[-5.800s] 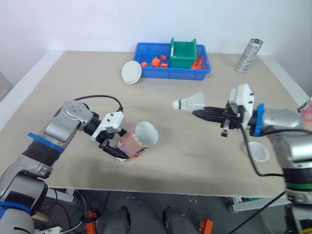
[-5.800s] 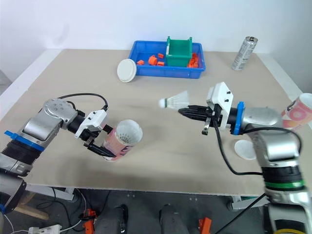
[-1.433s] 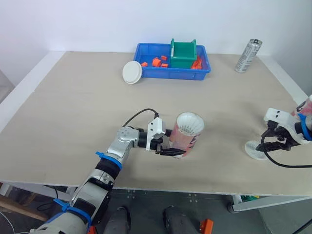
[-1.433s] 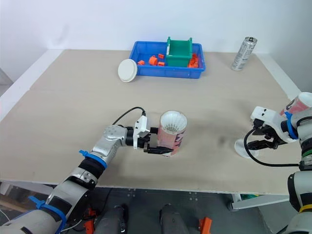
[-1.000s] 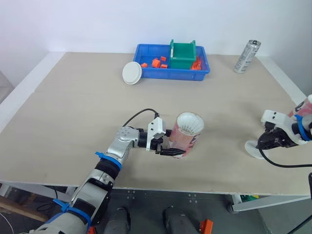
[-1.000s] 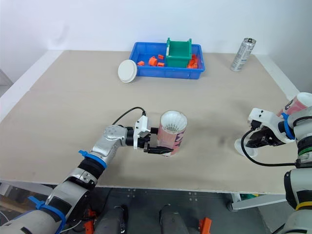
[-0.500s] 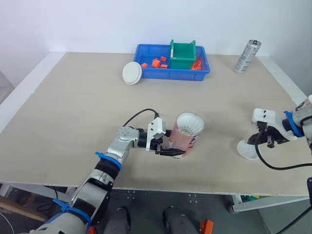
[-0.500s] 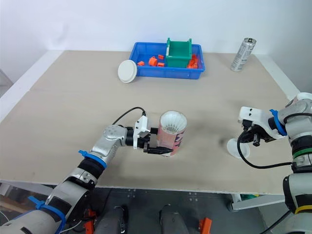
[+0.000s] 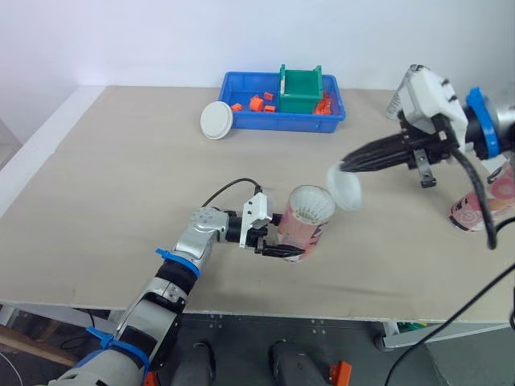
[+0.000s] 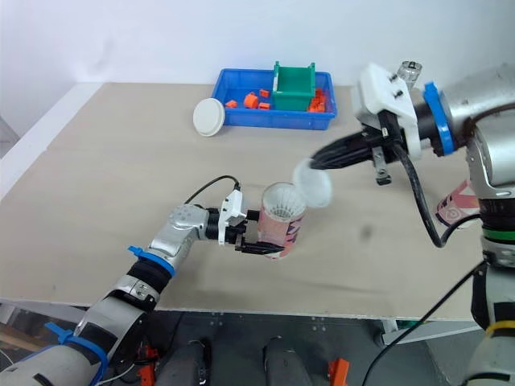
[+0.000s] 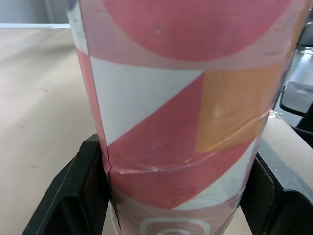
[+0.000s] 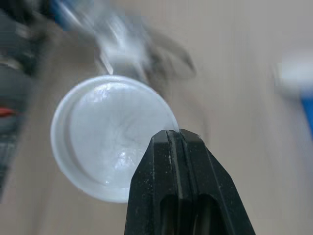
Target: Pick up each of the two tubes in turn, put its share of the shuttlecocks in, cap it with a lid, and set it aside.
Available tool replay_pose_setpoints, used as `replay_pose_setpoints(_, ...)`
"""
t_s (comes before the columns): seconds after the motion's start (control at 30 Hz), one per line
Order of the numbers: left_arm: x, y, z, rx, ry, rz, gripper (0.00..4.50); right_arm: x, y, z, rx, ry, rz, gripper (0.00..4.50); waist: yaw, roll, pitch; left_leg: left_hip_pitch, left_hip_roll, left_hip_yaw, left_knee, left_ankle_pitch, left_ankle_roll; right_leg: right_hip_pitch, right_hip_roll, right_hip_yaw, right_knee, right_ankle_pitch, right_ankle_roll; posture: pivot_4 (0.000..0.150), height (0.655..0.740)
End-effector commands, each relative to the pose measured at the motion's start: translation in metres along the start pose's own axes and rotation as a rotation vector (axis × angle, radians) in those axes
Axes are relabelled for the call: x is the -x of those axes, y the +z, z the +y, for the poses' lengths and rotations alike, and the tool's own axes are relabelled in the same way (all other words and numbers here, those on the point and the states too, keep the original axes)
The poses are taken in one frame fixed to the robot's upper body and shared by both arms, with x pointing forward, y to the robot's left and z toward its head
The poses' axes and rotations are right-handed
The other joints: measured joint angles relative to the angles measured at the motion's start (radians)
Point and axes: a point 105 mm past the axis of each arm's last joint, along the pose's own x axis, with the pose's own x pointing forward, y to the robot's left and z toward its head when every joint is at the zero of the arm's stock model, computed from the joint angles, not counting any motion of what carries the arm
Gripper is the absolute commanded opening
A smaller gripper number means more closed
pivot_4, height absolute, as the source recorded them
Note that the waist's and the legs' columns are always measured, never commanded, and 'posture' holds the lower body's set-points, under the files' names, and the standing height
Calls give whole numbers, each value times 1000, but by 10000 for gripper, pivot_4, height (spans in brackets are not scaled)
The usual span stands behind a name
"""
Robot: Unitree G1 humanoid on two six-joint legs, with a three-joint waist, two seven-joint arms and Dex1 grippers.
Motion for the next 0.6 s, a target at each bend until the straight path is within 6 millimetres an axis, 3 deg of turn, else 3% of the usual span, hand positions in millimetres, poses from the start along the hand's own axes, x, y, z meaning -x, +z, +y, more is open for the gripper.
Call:
replay_pose_setpoints(0.03, 2, -6, -2, 1, -29, 51, 32720, -9, 5, 8, 54, 88, 30, 896, 2, -1, 0, 0, 0, 0, 0, 0, 0, 0, 0, 0, 0, 0, 0, 1500, 7367)
replay_pose_setpoints(0.13, 1, -6, -3, -5, -41, 59, 32720, -23, -5, 10, 95, 135, 112, 896, 4, -1, 0, -4, 0, 0, 0, 0, 0, -4, 0, 0, 0, 0, 0, 1500, 7367)
replay_pose_setpoints(0.23, 1, -7, -6, -13, -59, 72, 32720, -35, -30, -1, 162, 149, 275, 896, 4, 0, 0, -6, 0, 0, 0, 0, 0, -7, 0, 0, 0, 0, 0, 1500, 7367)
replay_pose_setpoints(0.3, 2, -8, -6, -17, -64, 81, 32720, -37, -35, -8, 190, 147, 315, 896, 4, 0, 0, -6, 0, 0, 0, 0, 0, -7, 0, 0, 0, 0, 0, 1500, 7367)
replay_pose_setpoints(0.47, 4, -10, -7, -16, -66, 91, 32720, -38, -22, -16, 267, 150, 310, 896, 3, 0, 0, -6, 1, 0, 0, 0, 0, -7, 1, -1, 0, 1, -1, 1500, 7367)
replay_pose_setpoints(0.6, 4, -10, -9, -12, -68, 94, 32720, -34, -2, -11, 346, 166, 285, 896, 4, 0, 0, -5, 2, 0, 0, 0, 0, -7, 1, -1, 1, 1, -1, 1500, 7367)
